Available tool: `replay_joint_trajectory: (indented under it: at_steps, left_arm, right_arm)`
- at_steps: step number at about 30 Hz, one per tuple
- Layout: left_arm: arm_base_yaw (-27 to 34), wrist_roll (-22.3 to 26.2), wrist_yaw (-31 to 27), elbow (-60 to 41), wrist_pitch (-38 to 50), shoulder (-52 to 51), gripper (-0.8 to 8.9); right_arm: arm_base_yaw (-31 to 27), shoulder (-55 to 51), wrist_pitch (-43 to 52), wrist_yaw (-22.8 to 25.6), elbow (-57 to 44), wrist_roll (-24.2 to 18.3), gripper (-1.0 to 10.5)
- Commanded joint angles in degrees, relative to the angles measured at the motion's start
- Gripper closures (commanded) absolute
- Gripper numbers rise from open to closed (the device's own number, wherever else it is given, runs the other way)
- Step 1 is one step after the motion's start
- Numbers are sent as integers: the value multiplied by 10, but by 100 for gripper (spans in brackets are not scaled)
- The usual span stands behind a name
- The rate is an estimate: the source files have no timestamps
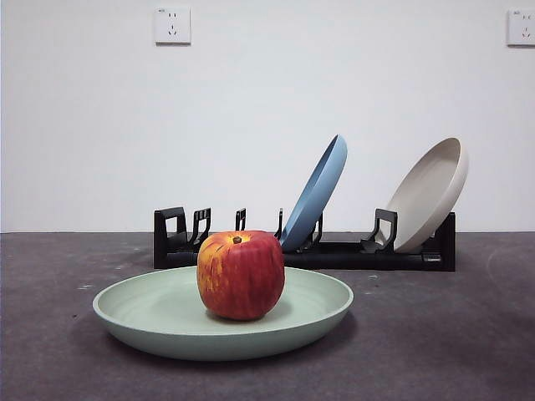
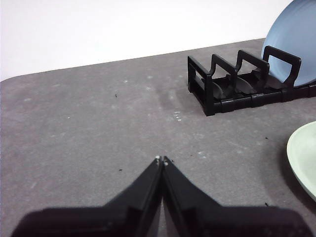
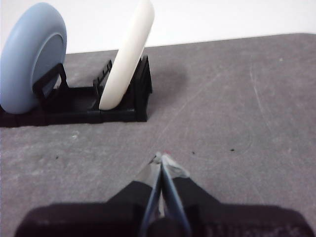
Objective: Take the green plate from the plate rack,put the plate on the table,take the apple from the table,put the apple in the plate
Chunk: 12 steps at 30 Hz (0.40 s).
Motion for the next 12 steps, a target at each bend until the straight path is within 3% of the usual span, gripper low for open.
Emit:
replay_joint_trajectory:
  at_steps: [1,12]
  left_arm:
    - [2,-4,3,-8,2,-1,817]
    - [2,-4,3,-8,2,-1,817]
  right_arm:
    - [0,-2,0,0,-9,8,946]
    - [1,2,0,5,-9,21,946]
